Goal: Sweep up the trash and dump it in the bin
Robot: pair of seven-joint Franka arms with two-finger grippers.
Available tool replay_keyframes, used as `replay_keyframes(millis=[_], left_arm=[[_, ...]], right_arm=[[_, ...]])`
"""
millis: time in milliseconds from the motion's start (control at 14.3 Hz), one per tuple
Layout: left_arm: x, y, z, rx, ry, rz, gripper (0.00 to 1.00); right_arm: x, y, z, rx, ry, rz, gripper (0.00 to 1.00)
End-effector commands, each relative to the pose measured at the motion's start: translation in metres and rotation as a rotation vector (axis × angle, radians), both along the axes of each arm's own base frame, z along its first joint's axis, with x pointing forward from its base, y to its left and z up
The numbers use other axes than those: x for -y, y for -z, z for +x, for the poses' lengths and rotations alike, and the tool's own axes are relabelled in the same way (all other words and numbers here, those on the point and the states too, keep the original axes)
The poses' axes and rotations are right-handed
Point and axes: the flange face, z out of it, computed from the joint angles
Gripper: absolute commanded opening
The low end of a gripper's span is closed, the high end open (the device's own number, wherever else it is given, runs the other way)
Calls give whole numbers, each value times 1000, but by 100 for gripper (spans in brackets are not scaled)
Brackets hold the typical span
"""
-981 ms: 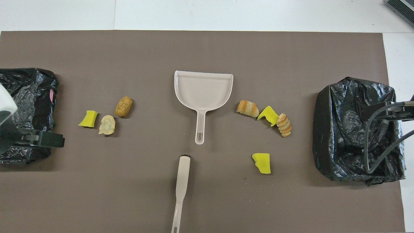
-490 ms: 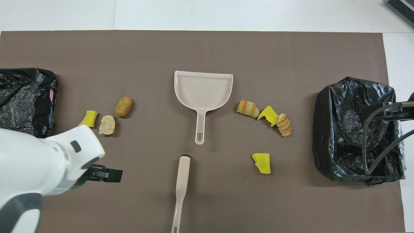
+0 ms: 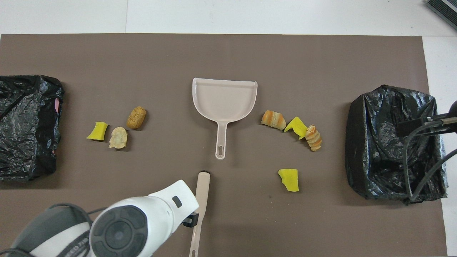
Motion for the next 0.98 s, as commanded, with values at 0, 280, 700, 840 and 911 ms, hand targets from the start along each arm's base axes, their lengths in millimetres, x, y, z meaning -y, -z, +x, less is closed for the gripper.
replay_keyframes(millis=[0,280,700,840,911], left_arm=[[20,48,-38,-3,26,-7,100],[41,110,-81,-2,58,5,100],[50,132,-101,-2,58,11,100],[48,135,-100,-6,56,16,100],[48,135,-101,-9,56,20,89]], right_arm=[[-1,3,-3,8,-29,2,100],[-1,7,-3,8,-31,2,100],[-1,13,-4,-9,-38,2,100],[0,14,-4,-10,-36,2,100],[-1,14,-4,-10,-38,2,100]])
